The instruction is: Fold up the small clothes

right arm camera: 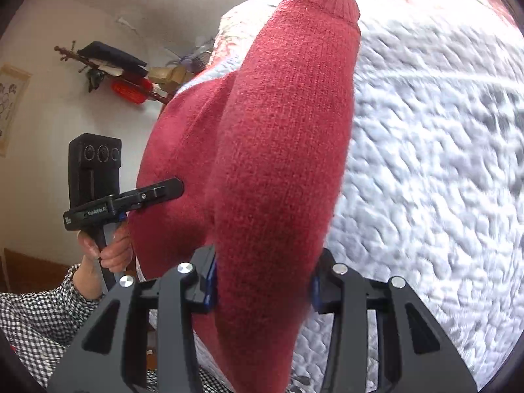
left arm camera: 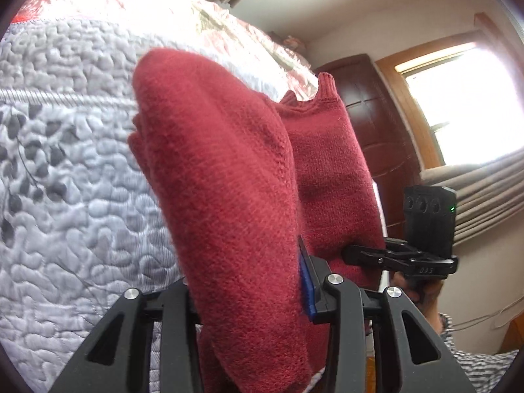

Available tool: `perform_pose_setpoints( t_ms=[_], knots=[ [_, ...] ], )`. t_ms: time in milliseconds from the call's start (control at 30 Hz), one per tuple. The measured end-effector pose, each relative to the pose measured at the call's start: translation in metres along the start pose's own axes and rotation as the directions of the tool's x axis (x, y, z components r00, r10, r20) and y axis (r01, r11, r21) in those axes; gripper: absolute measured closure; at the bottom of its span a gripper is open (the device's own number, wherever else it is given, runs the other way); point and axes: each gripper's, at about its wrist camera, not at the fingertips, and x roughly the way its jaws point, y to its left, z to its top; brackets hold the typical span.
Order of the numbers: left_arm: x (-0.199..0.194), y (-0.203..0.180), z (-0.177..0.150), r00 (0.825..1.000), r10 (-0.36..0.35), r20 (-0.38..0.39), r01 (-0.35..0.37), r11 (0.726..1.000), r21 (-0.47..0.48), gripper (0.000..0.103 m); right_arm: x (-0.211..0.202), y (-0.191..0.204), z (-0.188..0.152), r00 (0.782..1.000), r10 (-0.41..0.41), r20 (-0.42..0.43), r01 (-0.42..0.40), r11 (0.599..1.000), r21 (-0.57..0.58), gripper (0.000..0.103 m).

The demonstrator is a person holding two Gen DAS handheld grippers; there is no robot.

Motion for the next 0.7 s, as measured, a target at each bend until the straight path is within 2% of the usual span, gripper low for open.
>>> perform_pose_setpoints(
  t_ms=[167,233,267,300,367,433,500,533,600,700],
  knots=[
    [0.06,0.0,-0.024,0.995,0.086,-0.05,-0.085,0.996,0.007,0.065,0.023,-0.052,-0.026,0.998,-0.042,-0.041,0.045,0.996,0.076,0.062],
    [0.07,0.004,-0.033,0.993,0.116,-0.038,-0.115,0.993,0.029,0.06,0.033,-0.075,-0.035,0.999,-0.007,-0.035,0.011,0.993,0.122,0.06],
    [0.075,0.011,-0.036,0.993,0.111,-0.041,-0.11,0.994,0.01,0.059,0.038,-0.085,-0.039,1.0,0.02,-0.024,-0.016,0.989,0.144,0.059],
    [0.078,0.016,-0.036,0.994,0.101,-0.04,-0.101,0.995,-0.019,0.054,0.041,-0.088,-0.041,0.999,0.03,-0.016,-0.027,0.987,0.157,0.057],
    [0.083,0.015,-0.039,0.991,0.13,-0.025,-0.131,0.991,-0.014,0.046,0.046,-0.09,-0.043,0.999,0.045,-0.001,-0.044,0.985,0.167,0.052],
    [0.085,0.011,-0.039,0.988,0.154,-0.023,-0.154,0.988,-0.015,0.042,0.039,-0.099,-0.05,0.999,0.035,-0.007,-0.034,0.985,0.171,0.046],
    [0.078,0.001,-0.045,0.982,0.187,-0.024,-0.187,0.982,-0.031,0.04,0.031,-0.092,-0.055,1.0,0.026,0.003,-0.027,0.986,0.167,0.042],
    [0.07,0.008,-0.042,0.977,0.211,-0.017,-0.212,0.977,-0.027,0.04,0.032,-0.08,-0.061,1.0,0.009,0.012,-0.011,0.988,0.153,0.04],
    [0.051,0.003,-0.057,0.963,0.269,-0.001,-0.269,0.963,0.019,0.04,0.019,-0.073,-0.079,1.0,-0.005,0.018,0.003,0.991,0.134,0.033],
    [0.03,-0.01,-0.088,0.946,0.325,0.018,-0.325,0.941,0.096,0.037,0.007,-0.079,-0.107,1.0,0.007,0.011,-0.009,0.99,0.14,0.033]
  ],
)
